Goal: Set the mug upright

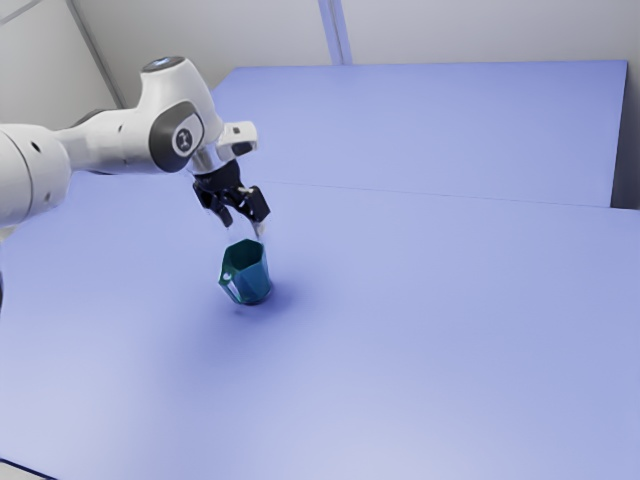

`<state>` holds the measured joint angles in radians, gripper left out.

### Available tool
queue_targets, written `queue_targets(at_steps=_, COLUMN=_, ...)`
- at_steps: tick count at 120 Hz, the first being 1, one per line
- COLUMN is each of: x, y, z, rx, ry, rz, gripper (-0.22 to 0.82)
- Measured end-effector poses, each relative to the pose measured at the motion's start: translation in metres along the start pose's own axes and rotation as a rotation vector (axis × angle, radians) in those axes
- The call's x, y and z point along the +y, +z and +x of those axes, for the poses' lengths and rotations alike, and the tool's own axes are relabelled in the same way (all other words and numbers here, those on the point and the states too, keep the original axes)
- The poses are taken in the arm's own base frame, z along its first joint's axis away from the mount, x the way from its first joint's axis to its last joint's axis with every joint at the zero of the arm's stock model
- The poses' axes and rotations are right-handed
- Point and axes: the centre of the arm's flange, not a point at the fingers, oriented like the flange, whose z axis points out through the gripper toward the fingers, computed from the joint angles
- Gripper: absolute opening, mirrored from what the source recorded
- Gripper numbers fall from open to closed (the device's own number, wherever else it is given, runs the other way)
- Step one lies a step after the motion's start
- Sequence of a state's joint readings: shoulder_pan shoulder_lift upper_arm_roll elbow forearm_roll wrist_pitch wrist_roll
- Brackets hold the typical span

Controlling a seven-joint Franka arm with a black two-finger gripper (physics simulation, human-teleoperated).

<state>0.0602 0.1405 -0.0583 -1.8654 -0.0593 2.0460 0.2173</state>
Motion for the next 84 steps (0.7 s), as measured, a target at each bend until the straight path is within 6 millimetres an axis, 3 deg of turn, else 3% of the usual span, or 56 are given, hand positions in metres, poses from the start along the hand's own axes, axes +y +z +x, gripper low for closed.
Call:
queue_targets(at_steps=10, x=-0.005, y=-0.039, z=0.009, rx=0.019, ry=-0.012, rz=-0.007, gripper=0.55)
queue_targets(at_steps=38, x=0.0, y=-0.107, z=0.007, rx=0.005, ry=-0.01, rz=-0.014, gripper=0.59)
queue_targets(at_steps=52, x=0.004, y=-0.122, z=-0.003, rx=-0.019, ry=-0.008, rz=-0.015, gripper=0.59)
queue_targets(at_steps=84, x=0.002, y=-0.12, z=-0.011, rx=-0.071, ry=-0.017, rz=-0.026, gripper=0.6)
